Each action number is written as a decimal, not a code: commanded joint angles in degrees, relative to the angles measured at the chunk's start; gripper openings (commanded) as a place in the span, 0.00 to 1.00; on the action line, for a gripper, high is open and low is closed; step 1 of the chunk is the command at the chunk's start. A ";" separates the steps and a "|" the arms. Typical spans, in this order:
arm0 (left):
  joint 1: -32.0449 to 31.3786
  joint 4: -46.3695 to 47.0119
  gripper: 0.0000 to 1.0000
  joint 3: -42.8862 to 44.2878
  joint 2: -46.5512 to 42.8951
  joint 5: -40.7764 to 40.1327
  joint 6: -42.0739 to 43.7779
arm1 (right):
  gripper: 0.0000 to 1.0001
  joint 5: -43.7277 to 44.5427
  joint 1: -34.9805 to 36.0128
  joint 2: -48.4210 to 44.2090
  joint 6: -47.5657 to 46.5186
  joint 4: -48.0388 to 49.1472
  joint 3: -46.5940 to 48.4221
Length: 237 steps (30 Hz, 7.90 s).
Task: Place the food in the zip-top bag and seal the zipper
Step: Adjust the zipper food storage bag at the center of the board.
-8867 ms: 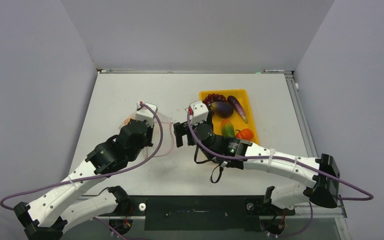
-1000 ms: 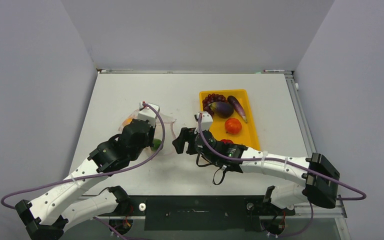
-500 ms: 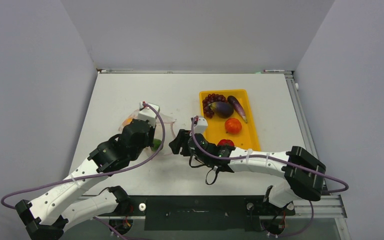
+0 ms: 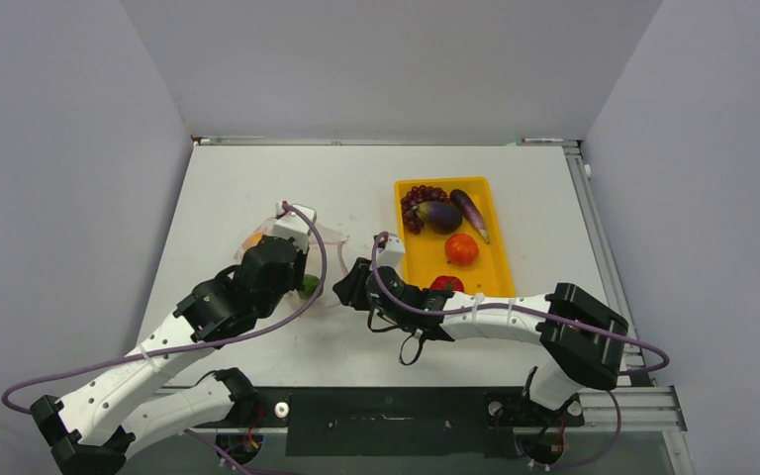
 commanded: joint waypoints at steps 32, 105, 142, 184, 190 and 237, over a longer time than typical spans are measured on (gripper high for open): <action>-0.30 -4.13 0.00 9.61 -7.35 2.75 -3.50 | 0.05 3.61 0.28 -18.33 -17.56 -16.44 14.32; 15.34 4.70 0.00 12.30 -1.89 31.26 -16.44 | 0.05 9.06 -1.58 -19.50 -28.97 -28.90 28.95; 16.57 6.26 0.00 0.14 0.15 34.16 -18.63 | 0.05 7.96 -0.78 -15.58 -26.82 -28.16 21.22; 21.82 -5.71 0.00 19.27 2.92 29.09 -7.47 | 0.05 8.25 0.27 -14.49 -28.36 -25.34 26.40; 23.61 -7.84 0.00 21.04 1.58 27.19 -6.88 | 0.05 6.09 0.14 -10.10 -27.78 -23.24 28.79; 23.16 8.65 0.00 -0.48 -3.20 39.58 -4.07 | 0.13 2.52 -6.36 -21.15 -22.38 -22.76 8.00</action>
